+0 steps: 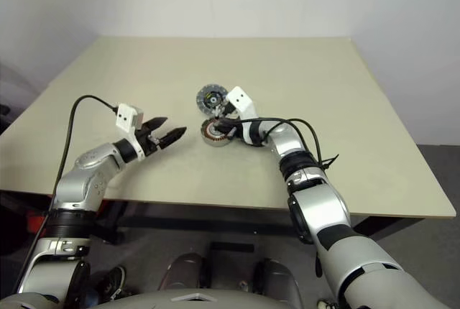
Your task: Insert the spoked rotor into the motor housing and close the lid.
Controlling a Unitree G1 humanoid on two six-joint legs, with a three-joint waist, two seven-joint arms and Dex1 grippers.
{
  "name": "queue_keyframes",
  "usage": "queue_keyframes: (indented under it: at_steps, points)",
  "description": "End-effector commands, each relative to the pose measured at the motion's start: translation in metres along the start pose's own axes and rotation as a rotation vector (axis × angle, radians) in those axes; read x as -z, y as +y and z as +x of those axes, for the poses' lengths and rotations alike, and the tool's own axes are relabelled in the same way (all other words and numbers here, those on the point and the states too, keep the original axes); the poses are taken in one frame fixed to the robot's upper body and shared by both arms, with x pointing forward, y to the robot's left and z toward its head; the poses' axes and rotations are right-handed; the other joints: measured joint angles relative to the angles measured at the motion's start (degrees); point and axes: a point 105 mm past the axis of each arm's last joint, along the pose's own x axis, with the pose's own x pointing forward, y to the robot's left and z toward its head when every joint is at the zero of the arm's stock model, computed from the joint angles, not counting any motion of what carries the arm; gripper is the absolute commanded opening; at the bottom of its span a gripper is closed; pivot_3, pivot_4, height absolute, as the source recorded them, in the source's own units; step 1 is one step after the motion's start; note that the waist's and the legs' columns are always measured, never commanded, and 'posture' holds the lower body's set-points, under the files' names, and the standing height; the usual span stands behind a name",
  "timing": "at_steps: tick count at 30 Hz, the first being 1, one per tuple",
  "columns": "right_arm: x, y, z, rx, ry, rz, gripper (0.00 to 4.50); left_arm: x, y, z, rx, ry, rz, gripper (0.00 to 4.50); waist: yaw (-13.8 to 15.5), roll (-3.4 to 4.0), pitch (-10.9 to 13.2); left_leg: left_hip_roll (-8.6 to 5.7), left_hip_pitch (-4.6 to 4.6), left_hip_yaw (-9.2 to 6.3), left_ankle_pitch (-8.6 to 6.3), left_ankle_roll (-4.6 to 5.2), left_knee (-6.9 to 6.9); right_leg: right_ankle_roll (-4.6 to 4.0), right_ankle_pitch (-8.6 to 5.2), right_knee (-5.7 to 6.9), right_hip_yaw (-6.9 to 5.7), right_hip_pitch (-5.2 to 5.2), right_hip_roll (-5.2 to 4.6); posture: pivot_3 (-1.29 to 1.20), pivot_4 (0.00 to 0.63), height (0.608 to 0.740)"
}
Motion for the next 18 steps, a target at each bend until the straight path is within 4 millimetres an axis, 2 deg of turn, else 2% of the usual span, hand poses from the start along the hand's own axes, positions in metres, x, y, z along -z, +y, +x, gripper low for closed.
queue_keyframes:
  at_steps: [1, 7, 18]
  points:
    - [-0.0185, -0.0018, 0.0001, 0.007, -0.052, -0.055, 0.65, -0.0168, 0.0023, -0.0026, -0.008, -0.048, 0.046, 4.50, 0.0, 0.00, 0.0, 0.00, 0.00, 0.00, 0.00, 0.00, 0.00, 0.00, 0.00, 0.00, 0.00, 0.00, 0.00, 0.00, 0.000, 0.740]
    - [-0.0185, -0.0020, -0.0003, 0.001, -0.048, -0.048, 0.65, -0.0170, 0.0022, -0.0025, -0.009, -0.049, 0.047, 4.50, 0.0, 0.00, 0.0, 0.00, 0.00, 0.00, 0.00, 0.00, 0.00, 0.00, 0.00, 0.00, 0.00, 0.00, 0.00, 0.00, 0.000, 0.740]
    - [-0.0202, -0.0055, -0.0017, 0.025, -0.053, -0.071, 4.32, -0.0168, 0.0026, -0.0029, -0.010, -0.048, 0.046, 4.50, 0.0, 0.00, 0.0, 0.00, 0.00, 0.00, 0.00, 0.00, 0.00, 0.00, 0.00, 0.00, 0.00, 0.00, 0.00, 0.00, 0.000, 0.740]
